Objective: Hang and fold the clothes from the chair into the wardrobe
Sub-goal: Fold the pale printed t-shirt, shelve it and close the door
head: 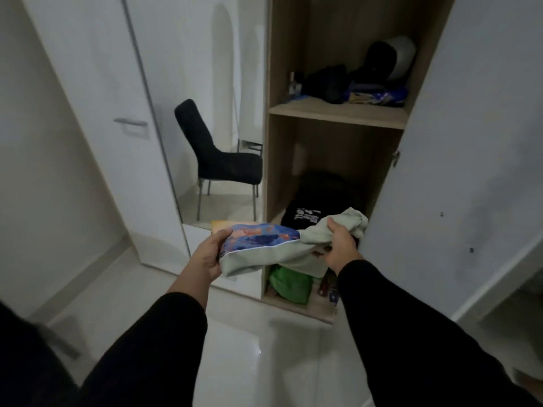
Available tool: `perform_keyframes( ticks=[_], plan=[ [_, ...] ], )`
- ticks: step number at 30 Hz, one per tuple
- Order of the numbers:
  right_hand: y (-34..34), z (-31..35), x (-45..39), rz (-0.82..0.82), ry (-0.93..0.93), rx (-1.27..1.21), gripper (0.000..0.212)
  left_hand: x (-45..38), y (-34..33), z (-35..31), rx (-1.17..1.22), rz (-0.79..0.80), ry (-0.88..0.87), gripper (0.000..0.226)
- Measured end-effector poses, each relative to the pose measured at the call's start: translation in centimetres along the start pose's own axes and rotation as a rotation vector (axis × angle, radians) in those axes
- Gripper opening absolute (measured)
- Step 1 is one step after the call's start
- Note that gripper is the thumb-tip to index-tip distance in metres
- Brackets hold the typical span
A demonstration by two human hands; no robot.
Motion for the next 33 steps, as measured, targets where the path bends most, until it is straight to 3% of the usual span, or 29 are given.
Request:
perform_keyframes(
  ticks=[10,17,24,29,33],
  plan=[
    [2.3,2.9,-10.9,-0.106,-0.018,-0.06,0.051,-13.1,-5.0,0.6,-0.105,-0.022,0.093,0.034],
    [0.6,4.7,-17.6,-0.225,0.0,-0.116,0.048,-24.2,-7.8,-1.6,-0.364,-0.006,0.218,0.035],
    [0.5,7.5,-24.6,-0.3,0.026,-0.152,0.043,-32.1,-11.7,-1.1,-0.46,0.06,0.265,0.036],
    [0.2,10.3,-31.2,-0.283,0.032,-0.162,0.036,-39.7,-15.2,-0.9,-0.499,-0.006,0.24,0.039],
    [-0.1,13.2,-37.1,-0.342,0.098,-0.171,0.045,-46.8,-18.6,-0.9,-0.506,0.0,0.152,0.04]
  ],
)
Point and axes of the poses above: each hand's wrist, its own x-axis away from the middle knuckle, its own y-axis out of the back of the hand, z = x × y, the point moved 2 cm from there along -x, towards the middle knuckle, and after that the axes turned 2 degrees about -y, right-handed, at the moved point
